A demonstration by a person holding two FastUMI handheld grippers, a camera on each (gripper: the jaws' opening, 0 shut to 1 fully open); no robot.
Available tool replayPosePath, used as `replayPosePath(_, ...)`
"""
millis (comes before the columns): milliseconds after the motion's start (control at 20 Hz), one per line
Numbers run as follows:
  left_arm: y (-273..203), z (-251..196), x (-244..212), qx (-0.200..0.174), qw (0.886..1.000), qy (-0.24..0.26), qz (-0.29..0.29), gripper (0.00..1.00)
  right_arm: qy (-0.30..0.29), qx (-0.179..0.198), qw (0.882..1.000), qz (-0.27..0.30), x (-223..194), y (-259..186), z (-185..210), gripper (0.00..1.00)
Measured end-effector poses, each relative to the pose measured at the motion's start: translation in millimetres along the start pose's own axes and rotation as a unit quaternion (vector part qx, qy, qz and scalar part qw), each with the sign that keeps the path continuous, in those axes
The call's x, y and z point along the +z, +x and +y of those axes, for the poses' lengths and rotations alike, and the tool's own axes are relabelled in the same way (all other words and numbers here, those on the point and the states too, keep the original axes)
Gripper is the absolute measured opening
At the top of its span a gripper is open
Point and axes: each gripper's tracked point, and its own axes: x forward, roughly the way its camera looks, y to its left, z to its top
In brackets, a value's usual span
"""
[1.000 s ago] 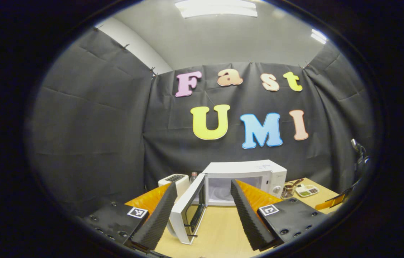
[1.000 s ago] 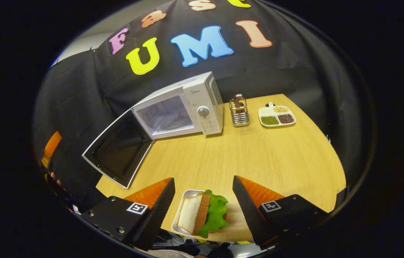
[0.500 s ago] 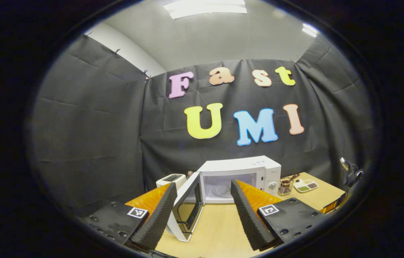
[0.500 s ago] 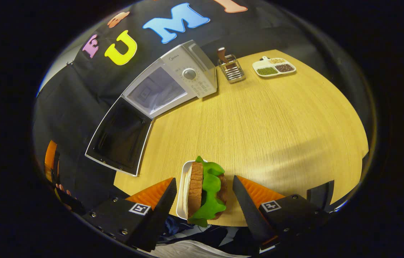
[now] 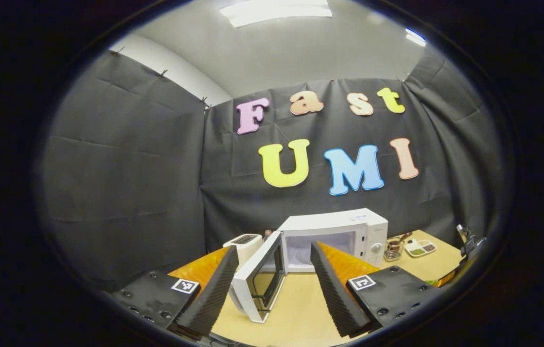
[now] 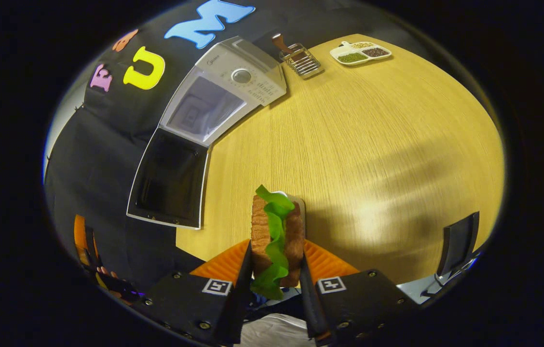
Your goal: Open the microwave oven with the left hand, put the food in, and close the microwave oven.
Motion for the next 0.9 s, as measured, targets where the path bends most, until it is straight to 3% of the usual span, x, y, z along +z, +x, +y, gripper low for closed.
replayPosePath(50, 0.0, 2.0, -0.2, 0.002, 1.000, -0.004, 0.000, 0.99, -0.008, -0.001, 1.000, 0.002, -2.1, 1.0, -1.7, 0.35)
replayPosePath(450, 20.4, 13.4, -7.5, 0.007, 0.999, -0.036, 0.002, 0.99, -0.002, 0.024, 0.999, -0.036, 17.9, -18.8, 26.9, 0.35)
replayPosePath(900, 67.0, 33.3, 14.0, -0.023, 0.998, -0.052, -0.034, 0.99, -0.028, 0.053, 0.992, -0.113, 71.3, 1.3, 105.9, 0.35)
